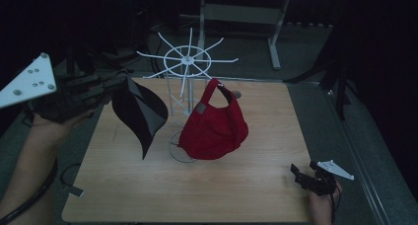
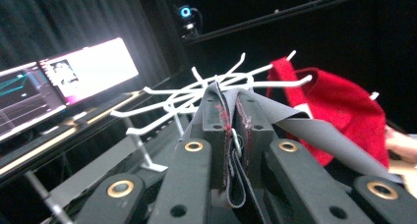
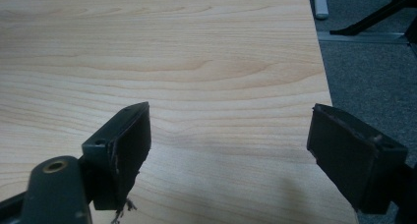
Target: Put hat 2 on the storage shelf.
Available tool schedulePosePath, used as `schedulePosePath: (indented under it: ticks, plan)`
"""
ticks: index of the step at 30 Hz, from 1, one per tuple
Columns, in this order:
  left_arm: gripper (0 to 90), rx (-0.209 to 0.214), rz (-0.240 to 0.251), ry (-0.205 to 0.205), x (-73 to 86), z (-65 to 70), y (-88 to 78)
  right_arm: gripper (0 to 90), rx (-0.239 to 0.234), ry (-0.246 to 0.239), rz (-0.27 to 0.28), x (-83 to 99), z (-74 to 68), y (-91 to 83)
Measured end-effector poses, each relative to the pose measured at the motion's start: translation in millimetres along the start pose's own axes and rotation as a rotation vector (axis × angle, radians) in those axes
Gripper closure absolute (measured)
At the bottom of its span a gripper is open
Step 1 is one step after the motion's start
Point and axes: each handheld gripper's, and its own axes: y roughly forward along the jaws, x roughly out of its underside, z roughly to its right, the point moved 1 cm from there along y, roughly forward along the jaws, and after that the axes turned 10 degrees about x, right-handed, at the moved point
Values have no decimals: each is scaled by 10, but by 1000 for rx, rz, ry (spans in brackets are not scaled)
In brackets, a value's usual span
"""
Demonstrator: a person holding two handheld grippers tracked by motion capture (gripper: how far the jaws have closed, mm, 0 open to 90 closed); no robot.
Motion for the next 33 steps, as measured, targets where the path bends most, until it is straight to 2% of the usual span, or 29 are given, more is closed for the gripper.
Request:
schedulePosePath:
  ticks: [5,10,15,23,33]
  plan:
    - [849,20,9,2,-101,-44,81,166,-1,2,-4,0,2,1]
    - [849,46,5,-12,-178,-108,190,166,-3,2,-7,0,1,3]
    - [848,90,2,-12,-213,-76,309,166,-4,3,-6,0,3,2]
    - [848,139,-20,-15,-202,24,379,166,-1,2,-10,-2,3,7]
    - [845,143,-76,-38,-10,139,408,166,-2,4,-12,-2,3,8]
